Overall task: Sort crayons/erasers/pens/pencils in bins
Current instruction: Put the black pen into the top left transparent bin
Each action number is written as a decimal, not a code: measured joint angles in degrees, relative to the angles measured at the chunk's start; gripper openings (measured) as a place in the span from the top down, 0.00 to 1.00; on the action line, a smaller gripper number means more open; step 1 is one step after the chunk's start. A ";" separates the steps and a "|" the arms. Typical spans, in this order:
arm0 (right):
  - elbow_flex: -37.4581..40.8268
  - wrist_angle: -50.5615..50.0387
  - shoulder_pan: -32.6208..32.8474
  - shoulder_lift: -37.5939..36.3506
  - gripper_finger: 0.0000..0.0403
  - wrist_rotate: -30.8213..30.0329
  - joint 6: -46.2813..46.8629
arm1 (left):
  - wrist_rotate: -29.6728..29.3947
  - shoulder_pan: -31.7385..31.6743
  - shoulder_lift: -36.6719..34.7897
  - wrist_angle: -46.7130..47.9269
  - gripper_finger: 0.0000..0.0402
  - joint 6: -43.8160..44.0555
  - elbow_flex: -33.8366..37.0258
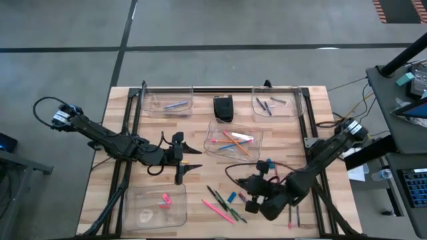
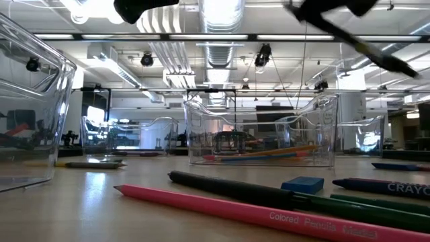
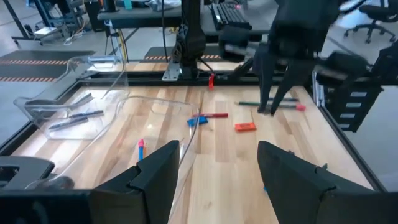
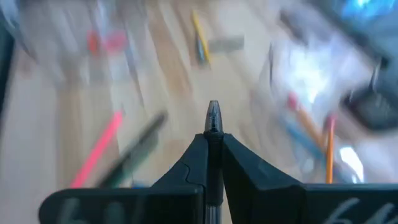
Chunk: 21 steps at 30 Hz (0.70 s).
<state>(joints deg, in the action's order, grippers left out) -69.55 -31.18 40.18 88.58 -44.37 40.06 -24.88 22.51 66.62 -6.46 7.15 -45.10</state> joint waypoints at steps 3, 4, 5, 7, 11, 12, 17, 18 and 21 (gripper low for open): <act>2.84 10.07 0.24 -3.21 0.96 -2.13 -8.60 | 0.06 -0.03 1.60 -2.42 0.49 -1.10 0.02; 4.20 14.11 0.27 -4.35 0.96 -1.87 -11.73 | 0.29 -0.03 2.17 -3.67 0.49 -1.89 0.00; 5.81 18.15 0.29 -5.52 0.96 -1.25 -14.88 | 0.37 -0.03 2.76 -4.56 0.49 -2.95 0.00; 9.35 27.16 -0.03 -7.90 0.96 1.27 -20.41 | 0.48 -0.01 4.01 -6.77 0.49 -4.53 -0.22; 17.37 45.14 -0.35 -12.25 0.96 3.92 -31.44 | 0.57 -0.06 6.40 -10.45 0.49 -6.14 -1.00; 19.45 49.48 -0.35 -13.24 0.96 3.97 -34.31 | 0.57 -0.06 7.07 -11.68 0.49 -6.84 -1.12; 28.23 69.06 -1.33 -17.72 0.96 4.05 -43.73 | 1.01 -0.23 10.27 -18.77 0.49 -9.37 -1.88; 29.50 71.43 -1.75 -18.34 0.96 4.30 -44.21 | 1.50 -0.37 10.82 -19.86 0.49 -9.48 -1.97; 32.56 76.30 -3.18 -19.57 0.97 6.22 -44.38 | 3.97 -1.07 12.13 -22.79 0.49 -9.21 -2.12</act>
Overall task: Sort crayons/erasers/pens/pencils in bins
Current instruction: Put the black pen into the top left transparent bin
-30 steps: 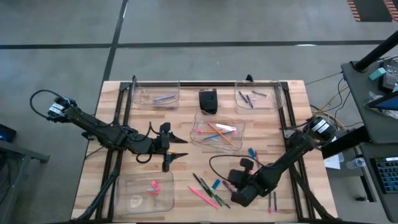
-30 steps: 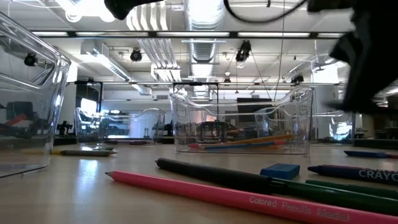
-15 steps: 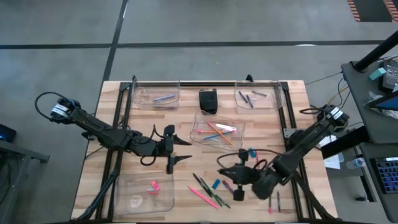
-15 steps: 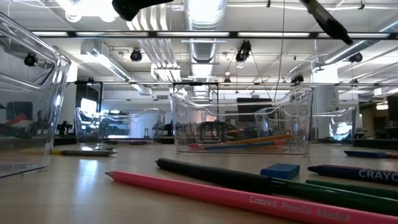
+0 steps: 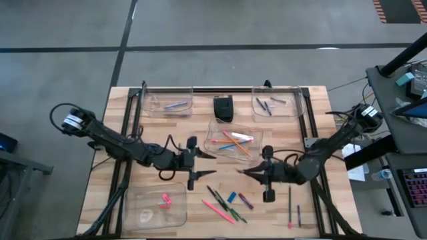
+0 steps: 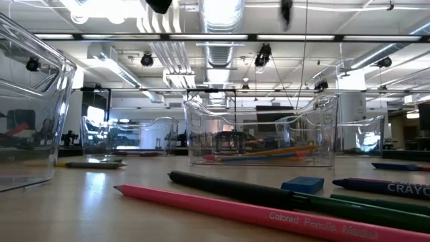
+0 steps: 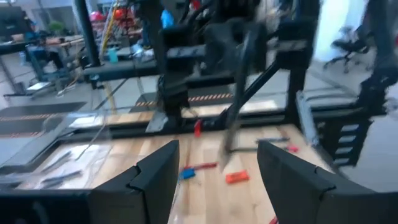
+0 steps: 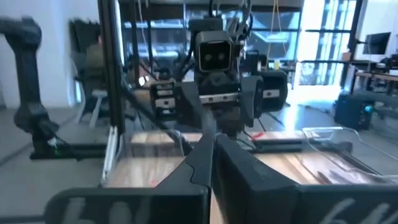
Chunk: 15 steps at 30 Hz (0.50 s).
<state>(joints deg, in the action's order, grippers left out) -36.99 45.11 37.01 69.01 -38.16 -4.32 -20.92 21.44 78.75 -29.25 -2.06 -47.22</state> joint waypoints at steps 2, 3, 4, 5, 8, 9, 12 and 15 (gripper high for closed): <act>1.21 3.22 -0.97 -0.15 0.97 1.71 0.00 | 1.18 -0.18 0.86 -2.67 0.49 0.18 -0.21; 1.52 4.39 -1.41 0.00 0.98 2.32 0.00 | 1.29 -0.19 1.23 -3.95 0.49 0.19 -0.34; 1.55 5.26 -1.94 0.33 0.98 2.59 0.00 | 1.41 -0.19 1.59 -4.58 0.49 0.21 -0.54; 1.55 5.47 -2.42 0.57 0.98 2.76 -0.06 | 1.42 -0.19 1.98 -5.14 0.49 0.21 -0.73; 1.17 5.80 -4.07 1.96 0.99 2.81 -0.04 | 1.82 -0.21 3.06 -5.20 0.49 0.21 -1.39; 0.95 5.82 -4.58 2.32 0.99 2.85 0.15 | 1.82 -0.23 3.44 -5.16 0.49 0.21 -1.64; 0.61 5.80 -5.67 3.05 0.98 2.78 0.44 | 1.91 -0.36 3.72 -4.39 0.49 0.23 -2.03; 0.59 4.19 -5.72 2.87 0.98 2.82 0.51 | 1.89 -0.35 3.23 -3.50 0.49 0.23 -2.03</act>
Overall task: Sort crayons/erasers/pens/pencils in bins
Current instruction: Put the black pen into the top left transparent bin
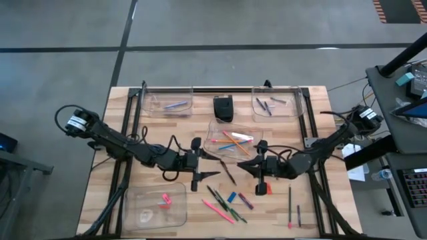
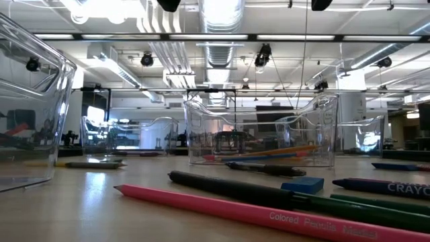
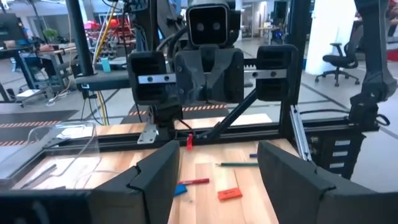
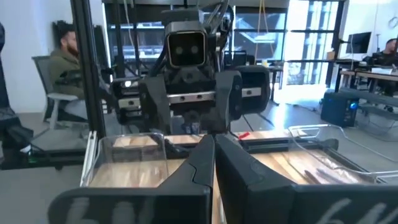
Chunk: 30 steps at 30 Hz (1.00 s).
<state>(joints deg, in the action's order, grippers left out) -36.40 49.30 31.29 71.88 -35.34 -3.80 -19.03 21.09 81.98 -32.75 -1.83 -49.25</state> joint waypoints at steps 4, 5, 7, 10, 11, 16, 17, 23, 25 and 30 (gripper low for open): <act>0.02 -5.19 0.53 -1.78 0.98 0.01 2.25 | 0.33 0.14 -1.39 4.19 0.49 1.17 -0.02; 0.01 -6.84 0.58 -2.26 0.98 0.01 3.59 | 0.34 0.17 -1.67 5.34 0.49 1.42 -0.02; 0.00 -11.77 0.97 -3.26 0.98 0.08 6.81 | 0.39 0.18 -2.60 7.73 0.49 1.52 -0.02; -0.64 -20.24 1.46 -3.37 0.96 0.47 13.68 | 0.42 0.35 -4.61 9.73 0.49 1.62 -0.02; -1.15 -23.40 1.81 -3.17 0.95 0.48 16.28 | 0.39 0.43 -5.14 9.92 0.49 1.85 -0.02; -5.03 -36.63 3.02 1.13 0.86 0.45 26.72 | 0.39 1.22 -7.57 12.21 0.49 3.07 -0.02; -5.98 -37.59 3.32 2.76 0.83 0.43 27.46 | 0.42 1.49 -7.93 12.83 0.49 3.08 -0.02; -11.91 -42.34 4.31 12.26 0.69 0.55 30.43 | 0.40 2.27 -8.07 12.83 0.49 3.08 0.00; -14.46 -46.72 4.22 15.17 0.66 0.38 32.77 | 0.41 2.30 -8.09 12.83 0.49 3.08 0.00; -20.71 -54.41 4.01 22.34 0.65 -1.25 43.82 | 0.39 2.33 -8.09 12.85 0.49 3.02 0.11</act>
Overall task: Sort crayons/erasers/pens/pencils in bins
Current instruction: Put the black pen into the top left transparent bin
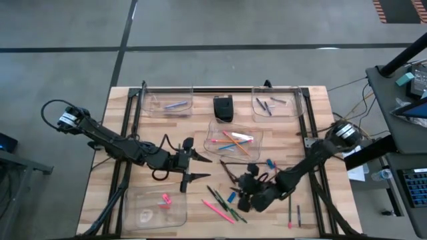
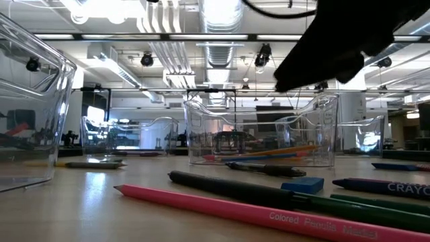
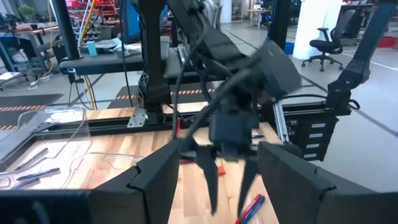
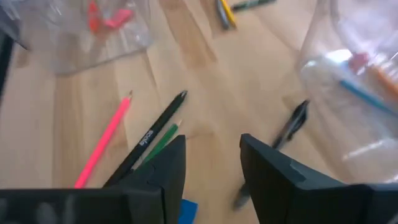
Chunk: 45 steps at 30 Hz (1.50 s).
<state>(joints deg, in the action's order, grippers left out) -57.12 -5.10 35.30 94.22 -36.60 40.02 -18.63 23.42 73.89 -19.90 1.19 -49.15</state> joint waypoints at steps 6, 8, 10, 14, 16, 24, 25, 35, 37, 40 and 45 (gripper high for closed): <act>-7.83 -9.14 -1.46 9.75 0.66 0.40 4.32 | 0.00 0.00 0.00 -0.01 0.49 -0.02 0.00; -10.78 -15.68 -2.34 12.24 0.67 -0.86 8.01 | 0.00 0.00 0.00 0.02 0.49 -0.01 0.00; -13.26 -22.28 -3.17 14.24 0.68 -1.53 12.50 | 0.00 0.00 0.00 0.22 0.49 0.00 0.00; -15.26 -27.83 -4.17 16.80 0.67 -0.72 18.99 | -0.04 0.00 0.00 1.18 0.49 0.04 0.02; -15.17 -26.87 -4.51 17.51 0.67 1.15 19.49 | -0.02 0.00 0.00 1.36 0.49 0.06 0.02; -13.31 -24.72 -5.04 17.75 0.71 4.30 19.98 | -0.02 0.00 0.00 1.31 0.49 0.15 0.02; -13.23 -24.64 -5.05 17.59 0.71 4.55 19.34 | -0.02 0.00 0.00 1.31 0.49 0.15 0.02; -13.10 -25.33 -5.83 16.14 0.94 11.81 13.47 | -0.04 0.00 0.00 1.29 0.49 0.15 0.02; -13.10 -25.37 -5.83 15.84 0.95 11.87 13.14 | -0.02 0.00 0.00 1.31 0.49 0.55 0.02; -12.88 -26.06 -5.82 14.47 0.95 12.79 12.40 | -0.02 0.00 -0.02 1.53 0.49 1.44 0.02; -12.67 -27.18 -4.31 9.87 0.95 11.68 11.60 | -0.02 0.04 -0.19 2.45 0.49 1.44 0.02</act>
<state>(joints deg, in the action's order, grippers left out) -69.79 -32.28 31.00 104.09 -24.91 51.62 -18.65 23.46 73.70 -17.45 2.63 -49.12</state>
